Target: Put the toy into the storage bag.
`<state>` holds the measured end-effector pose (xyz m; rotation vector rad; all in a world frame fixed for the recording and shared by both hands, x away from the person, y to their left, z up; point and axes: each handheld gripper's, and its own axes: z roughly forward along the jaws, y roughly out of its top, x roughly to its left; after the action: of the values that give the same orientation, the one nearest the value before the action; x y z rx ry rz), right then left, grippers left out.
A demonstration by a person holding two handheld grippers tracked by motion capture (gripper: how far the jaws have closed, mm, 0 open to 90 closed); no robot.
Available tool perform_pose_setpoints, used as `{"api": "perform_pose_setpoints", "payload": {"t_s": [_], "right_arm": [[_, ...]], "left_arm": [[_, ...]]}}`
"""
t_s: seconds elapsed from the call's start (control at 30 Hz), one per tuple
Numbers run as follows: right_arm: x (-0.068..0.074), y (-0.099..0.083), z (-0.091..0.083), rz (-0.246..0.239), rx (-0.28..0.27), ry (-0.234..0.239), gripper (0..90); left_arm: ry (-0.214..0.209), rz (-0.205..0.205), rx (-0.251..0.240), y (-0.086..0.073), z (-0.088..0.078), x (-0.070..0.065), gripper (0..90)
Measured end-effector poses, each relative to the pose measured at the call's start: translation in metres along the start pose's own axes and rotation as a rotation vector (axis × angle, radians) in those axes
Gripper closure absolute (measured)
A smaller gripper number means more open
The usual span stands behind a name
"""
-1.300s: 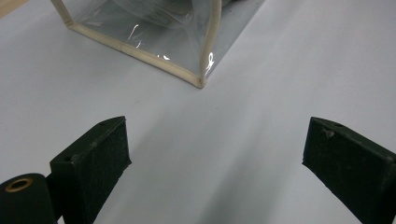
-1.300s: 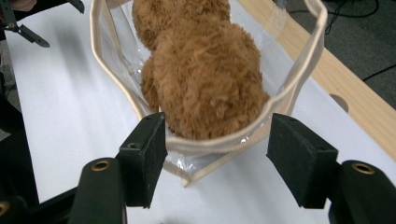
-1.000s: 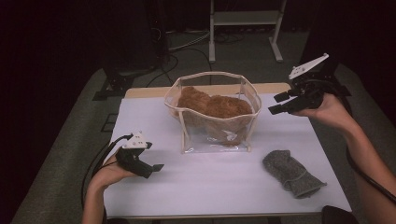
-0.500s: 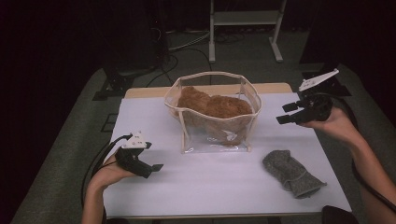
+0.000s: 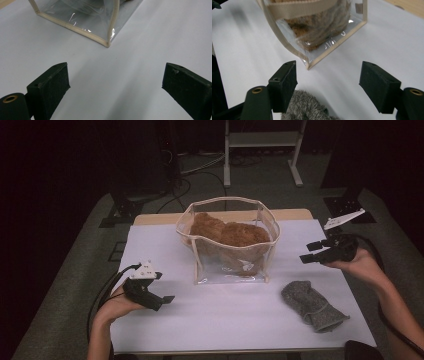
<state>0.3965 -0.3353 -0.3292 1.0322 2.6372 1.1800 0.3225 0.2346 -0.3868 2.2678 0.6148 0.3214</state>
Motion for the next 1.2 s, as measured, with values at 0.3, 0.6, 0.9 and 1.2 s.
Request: {"api": "perform_pose_setpoints", "payload": {"t_s": [0.3,0.6,0.9,1.2], "right_arm": [[-0.008,-0.025,0.01,0.049,-0.006,0.011,27.3],[-0.008,-0.044,0.018,0.072,0.0,0.019,26.3],[-0.004,-0.063,0.027,0.089,0.005,0.021,25.8],[0.003,-0.079,0.03,0.104,-0.023,0.019,24.7]], "left_arm": [[-0.002,-0.002,0.003,0.0,0.001,0.0,6.4],[-0.003,0.002,0.009,0.0,0.002,0.0,6.4],[-0.009,0.004,0.013,0.0,0.005,-0.001,6.4],[-0.02,-0.002,0.017,-0.002,0.01,-0.001,6.4]]}}
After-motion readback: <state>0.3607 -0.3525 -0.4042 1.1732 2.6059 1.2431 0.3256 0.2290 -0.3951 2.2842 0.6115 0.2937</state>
